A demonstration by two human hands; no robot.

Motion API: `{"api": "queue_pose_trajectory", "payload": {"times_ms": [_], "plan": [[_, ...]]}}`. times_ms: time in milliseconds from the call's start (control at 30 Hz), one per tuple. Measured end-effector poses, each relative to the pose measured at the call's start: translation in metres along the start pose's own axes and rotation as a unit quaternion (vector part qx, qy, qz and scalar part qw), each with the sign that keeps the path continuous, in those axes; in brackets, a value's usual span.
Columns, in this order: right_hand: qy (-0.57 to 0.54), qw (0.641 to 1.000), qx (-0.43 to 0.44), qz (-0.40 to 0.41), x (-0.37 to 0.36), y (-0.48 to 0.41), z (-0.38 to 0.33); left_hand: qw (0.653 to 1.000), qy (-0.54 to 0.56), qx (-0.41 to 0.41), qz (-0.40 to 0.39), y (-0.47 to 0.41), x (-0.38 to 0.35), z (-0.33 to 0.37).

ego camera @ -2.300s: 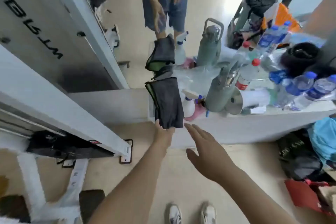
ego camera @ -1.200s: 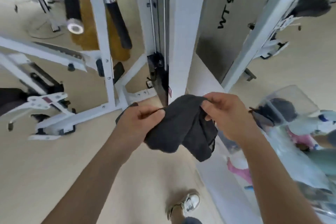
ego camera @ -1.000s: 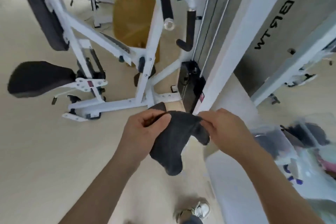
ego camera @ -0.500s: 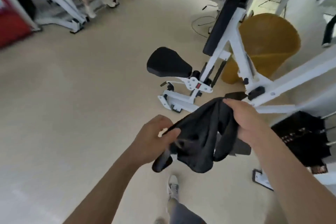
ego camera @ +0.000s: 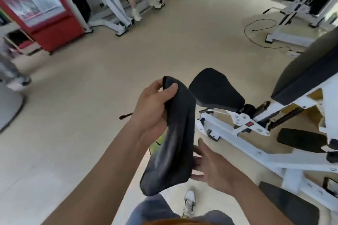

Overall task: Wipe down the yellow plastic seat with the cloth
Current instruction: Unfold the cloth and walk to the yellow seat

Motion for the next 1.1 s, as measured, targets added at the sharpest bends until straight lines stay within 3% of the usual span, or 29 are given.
{"api": "queue_pose_trajectory", "payload": {"times_ms": [67,133,233,333,400,533,567,633,800,867,1000,1100], "plan": [[0.028,0.998,0.048,0.019,-0.006,-0.023,-0.053,0.999,-0.028,-0.02,0.028,-0.038,0.004,0.011],[0.079,0.983,0.107,0.123,-0.01,-0.041,-0.111,0.98,-0.178,-0.066,0.064,-0.08,0.015,0.021],[0.049,0.945,0.178,0.27,0.0,-0.063,-0.19,0.87,-0.464,-0.158,0.055,-0.15,0.04,0.032],[-0.017,0.939,0.222,0.263,0.008,-0.079,-0.265,0.793,-0.578,-0.186,-0.041,-0.227,0.066,0.036],[-0.076,0.942,0.234,0.229,0.012,-0.095,-0.314,0.793,-0.577,-0.172,-0.094,-0.28,0.076,0.042],[-0.162,0.931,0.25,0.213,0.021,-0.132,-0.409,0.832,-0.505,-0.081,-0.214,-0.385,0.068,0.064],[-0.172,0.929,0.25,0.211,0.023,-0.139,-0.431,0.826,-0.505,-0.064,-0.242,-0.409,0.063,0.068],[-0.191,0.925,0.256,0.208,0.027,-0.151,-0.475,0.779,-0.554,-0.089,-0.28,-0.459,0.049,0.077],[-0.242,0.894,0.275,0.258,0.054,-0.169,-0.561,0.586,-0.689,-0.267,-0.333,-0.564,-0.002,0.085],[-0.277,0.878,0.283,0.268,0.076,-0.174,-0.589,0.543,-0.7,-0.309,-0.345,-0.609,-0.024,0.08],[-0.324,0.842,0.319,0.291,0.133,-0.178,-0.64,0.489,-0.715,-0.332,-0.374,-0.7,-0.079,0.061],[-0.283,0.808,0.345,0.385,0.182,-0.173,-0.678,0.422,-0.753,-0.316,-0.395,-0.769,-0.126,0.041]]}}
Point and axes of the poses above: each hand's wrist, its own y-axis away from the middle knuckle, its own x-axis out of the back of the hand, z = x × y, the point moved 1 cm from there along -y, towards the middle knuckle, and after that the axes turned 13 degrees about -x, right-handed, at the moved point
